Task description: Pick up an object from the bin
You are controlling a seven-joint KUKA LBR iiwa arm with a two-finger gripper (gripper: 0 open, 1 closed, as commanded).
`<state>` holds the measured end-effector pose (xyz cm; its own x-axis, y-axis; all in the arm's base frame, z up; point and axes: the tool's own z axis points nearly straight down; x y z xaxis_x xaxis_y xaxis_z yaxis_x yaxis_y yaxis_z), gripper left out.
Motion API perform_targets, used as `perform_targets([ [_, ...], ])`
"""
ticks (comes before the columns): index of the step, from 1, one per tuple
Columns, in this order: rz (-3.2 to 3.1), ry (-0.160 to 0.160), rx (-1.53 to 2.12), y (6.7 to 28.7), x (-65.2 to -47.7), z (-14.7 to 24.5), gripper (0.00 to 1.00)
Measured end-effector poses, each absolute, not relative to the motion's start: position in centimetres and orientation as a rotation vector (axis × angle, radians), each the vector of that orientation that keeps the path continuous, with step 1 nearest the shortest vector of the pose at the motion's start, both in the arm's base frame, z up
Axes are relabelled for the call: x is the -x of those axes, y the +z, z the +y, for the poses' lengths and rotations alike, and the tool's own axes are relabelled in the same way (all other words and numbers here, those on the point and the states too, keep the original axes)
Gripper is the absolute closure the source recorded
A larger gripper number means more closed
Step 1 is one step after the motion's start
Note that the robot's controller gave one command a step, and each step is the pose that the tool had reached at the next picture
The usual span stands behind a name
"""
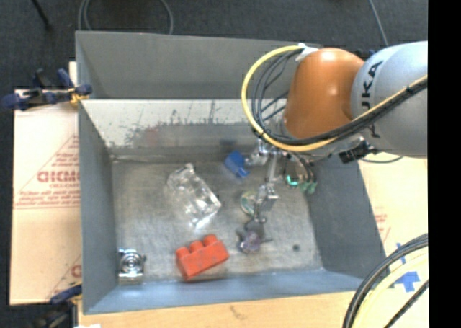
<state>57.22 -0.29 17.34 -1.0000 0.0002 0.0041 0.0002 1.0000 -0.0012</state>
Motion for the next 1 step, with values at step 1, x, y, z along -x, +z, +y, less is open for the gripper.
perform_targets([
  [1,-3.016,0.002,-0.905,7.33,-56.02,-2.12,0.0],
])
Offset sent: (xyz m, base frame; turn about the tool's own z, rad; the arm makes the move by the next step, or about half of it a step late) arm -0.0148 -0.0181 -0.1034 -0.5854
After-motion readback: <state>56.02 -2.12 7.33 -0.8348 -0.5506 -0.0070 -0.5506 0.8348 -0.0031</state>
